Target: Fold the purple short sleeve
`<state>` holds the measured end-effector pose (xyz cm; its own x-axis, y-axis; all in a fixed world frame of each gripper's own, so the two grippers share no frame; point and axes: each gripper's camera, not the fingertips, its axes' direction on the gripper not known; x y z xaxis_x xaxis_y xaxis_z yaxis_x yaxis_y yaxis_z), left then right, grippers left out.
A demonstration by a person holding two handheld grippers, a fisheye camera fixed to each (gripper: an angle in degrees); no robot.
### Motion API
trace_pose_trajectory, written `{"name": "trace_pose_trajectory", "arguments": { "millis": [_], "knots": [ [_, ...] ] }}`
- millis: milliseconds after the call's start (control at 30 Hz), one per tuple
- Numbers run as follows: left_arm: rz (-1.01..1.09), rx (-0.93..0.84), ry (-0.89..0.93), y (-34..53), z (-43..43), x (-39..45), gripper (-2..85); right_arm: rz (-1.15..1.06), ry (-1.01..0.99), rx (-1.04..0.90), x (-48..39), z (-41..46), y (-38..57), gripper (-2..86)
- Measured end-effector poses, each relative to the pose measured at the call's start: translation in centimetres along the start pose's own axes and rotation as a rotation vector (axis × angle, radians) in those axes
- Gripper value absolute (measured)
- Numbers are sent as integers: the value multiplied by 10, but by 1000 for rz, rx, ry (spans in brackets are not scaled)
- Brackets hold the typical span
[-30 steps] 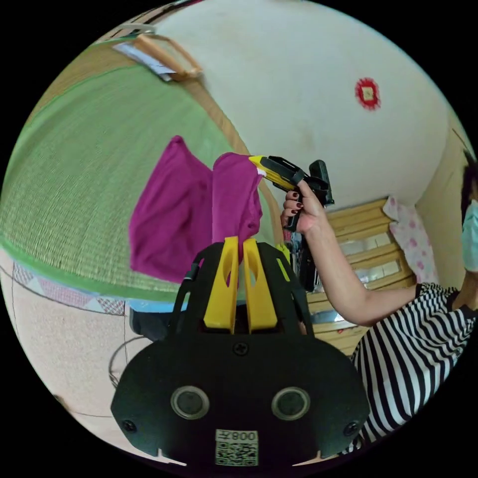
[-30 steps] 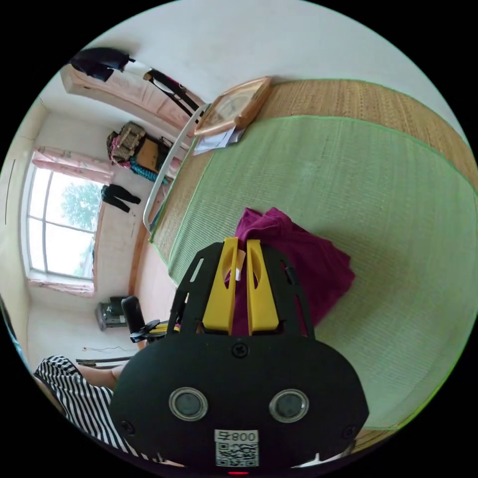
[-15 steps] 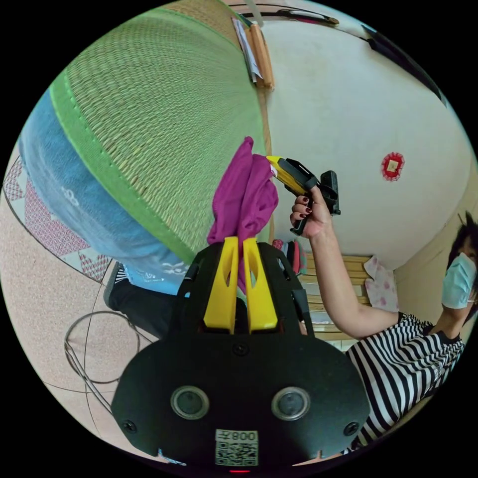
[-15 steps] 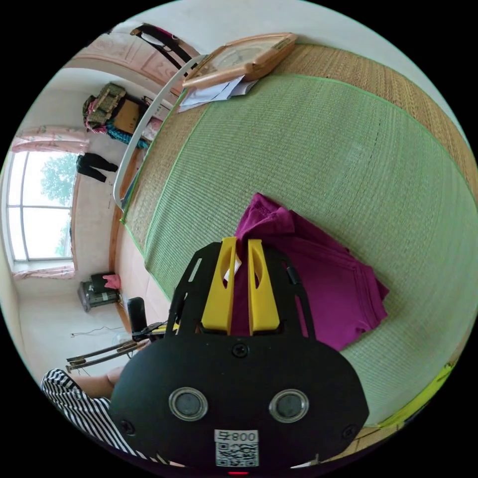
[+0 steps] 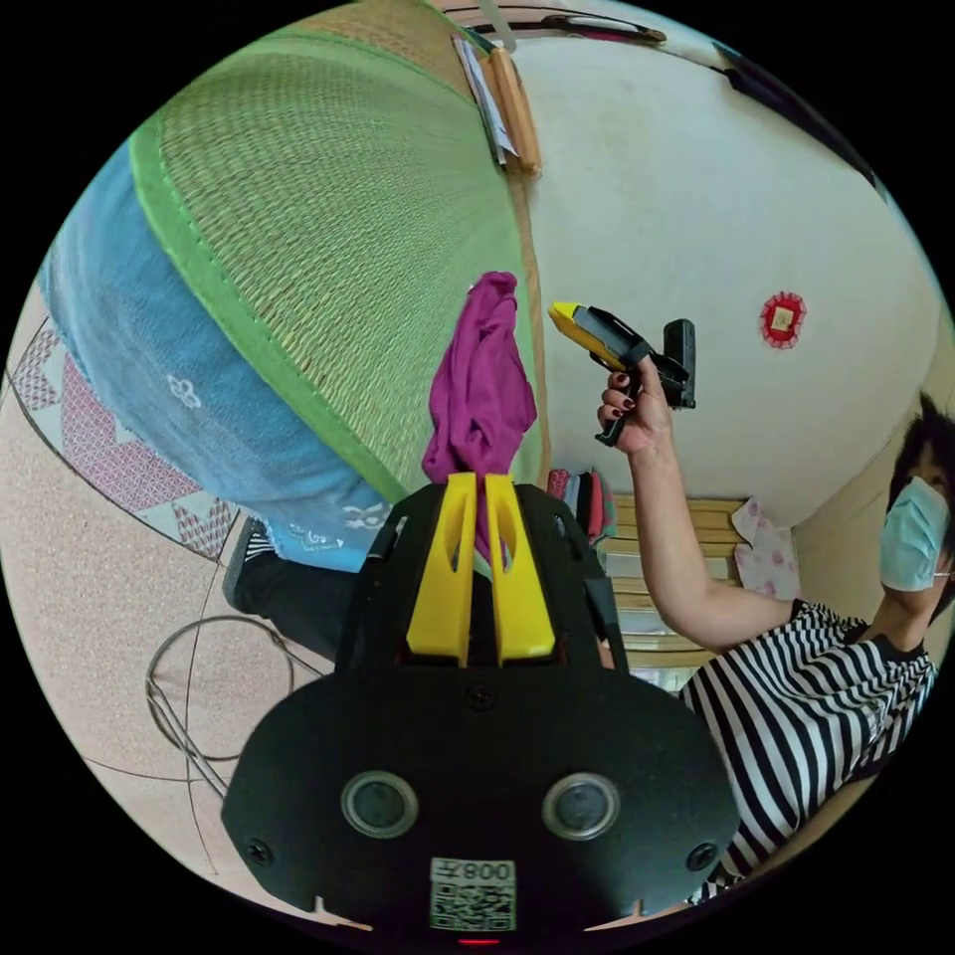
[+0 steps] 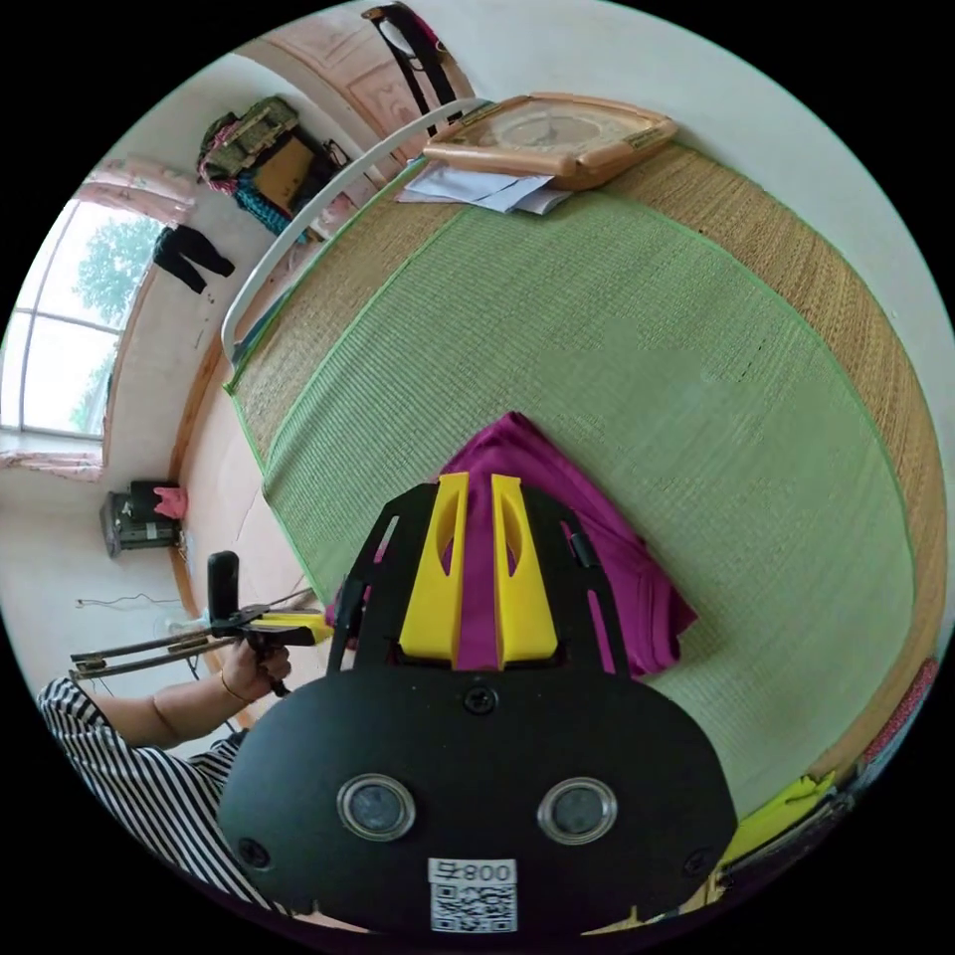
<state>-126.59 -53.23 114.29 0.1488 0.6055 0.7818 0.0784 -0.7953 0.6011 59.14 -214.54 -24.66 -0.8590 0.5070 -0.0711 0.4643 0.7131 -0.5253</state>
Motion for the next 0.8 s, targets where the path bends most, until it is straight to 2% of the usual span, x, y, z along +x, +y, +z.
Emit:
{"name": "trace_pose_trajectory", "arguments": {
  "millis": [167, 367, 533, 633, 800],
  "knots": [
    [67, 5, -60, 7, -8, 13, 20, -4, 117, -15, 6, 0, 32, 55],
    [181, 14, -147, 8, -8, 35, 53, 110, 98, 25, 55, -13, 74, 76],
    [313, -80, -310, -4, 31, 56, 51, 130, 136, 20, 70, -8, 91, 79],
    [330, -124, -455, -6, 54, 56, 26, 127, 186, -27, 75, 9, 89, 60],
    [294, -107, -432, -1, 58, 52, 13, 168, 162, -38, 97, 13, 86, 9]
  ]
}}
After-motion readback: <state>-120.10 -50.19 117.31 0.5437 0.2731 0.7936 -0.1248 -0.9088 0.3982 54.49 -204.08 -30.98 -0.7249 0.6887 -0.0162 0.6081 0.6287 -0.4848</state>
